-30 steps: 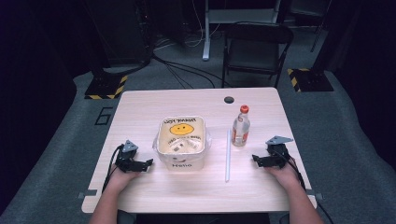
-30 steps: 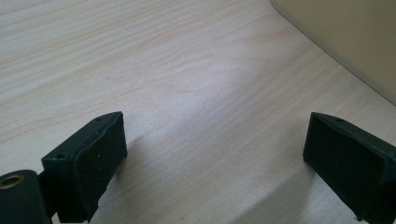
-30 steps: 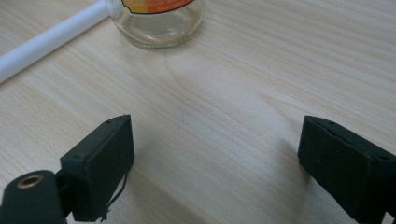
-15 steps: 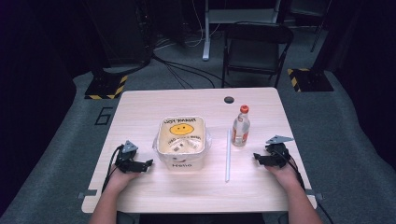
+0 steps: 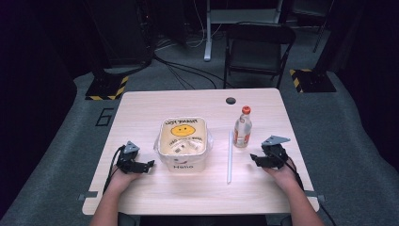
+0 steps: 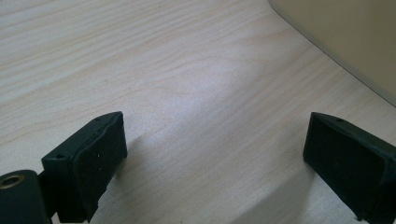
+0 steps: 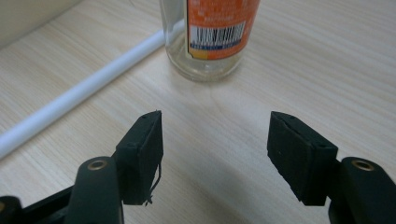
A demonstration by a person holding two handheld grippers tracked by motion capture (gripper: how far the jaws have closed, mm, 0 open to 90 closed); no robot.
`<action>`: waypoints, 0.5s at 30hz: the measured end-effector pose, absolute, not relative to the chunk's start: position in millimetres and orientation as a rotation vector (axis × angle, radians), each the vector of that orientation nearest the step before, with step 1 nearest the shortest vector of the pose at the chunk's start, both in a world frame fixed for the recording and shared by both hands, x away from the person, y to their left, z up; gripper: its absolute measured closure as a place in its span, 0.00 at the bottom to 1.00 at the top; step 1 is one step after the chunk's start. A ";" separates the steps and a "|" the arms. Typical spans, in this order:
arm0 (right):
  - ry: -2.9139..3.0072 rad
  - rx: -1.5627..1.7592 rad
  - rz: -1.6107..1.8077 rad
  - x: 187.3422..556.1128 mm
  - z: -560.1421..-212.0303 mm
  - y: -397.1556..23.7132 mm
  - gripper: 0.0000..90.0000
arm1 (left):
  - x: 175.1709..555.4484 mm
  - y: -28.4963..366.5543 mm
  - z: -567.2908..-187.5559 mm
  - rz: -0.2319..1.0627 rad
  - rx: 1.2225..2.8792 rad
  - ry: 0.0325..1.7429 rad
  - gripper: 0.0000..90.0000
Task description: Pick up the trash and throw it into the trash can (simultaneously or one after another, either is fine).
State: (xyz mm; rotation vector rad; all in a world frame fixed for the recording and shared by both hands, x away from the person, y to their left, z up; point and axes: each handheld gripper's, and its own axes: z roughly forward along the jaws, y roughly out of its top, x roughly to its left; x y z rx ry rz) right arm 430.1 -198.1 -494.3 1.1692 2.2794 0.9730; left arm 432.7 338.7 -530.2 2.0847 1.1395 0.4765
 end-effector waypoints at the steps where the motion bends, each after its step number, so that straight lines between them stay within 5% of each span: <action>1: 2.279 1.169 0.973 430.1 -494.3 -198.1 0.39 | 432.6 338.6 -530.2 0.478 2.084 1.142 0.06; 15: 2.252 1.135 1.029 432.2 -461.7 -190.5 0.39 | 433.6 339.2 -530.1 0.474 2.088 1.137 0.06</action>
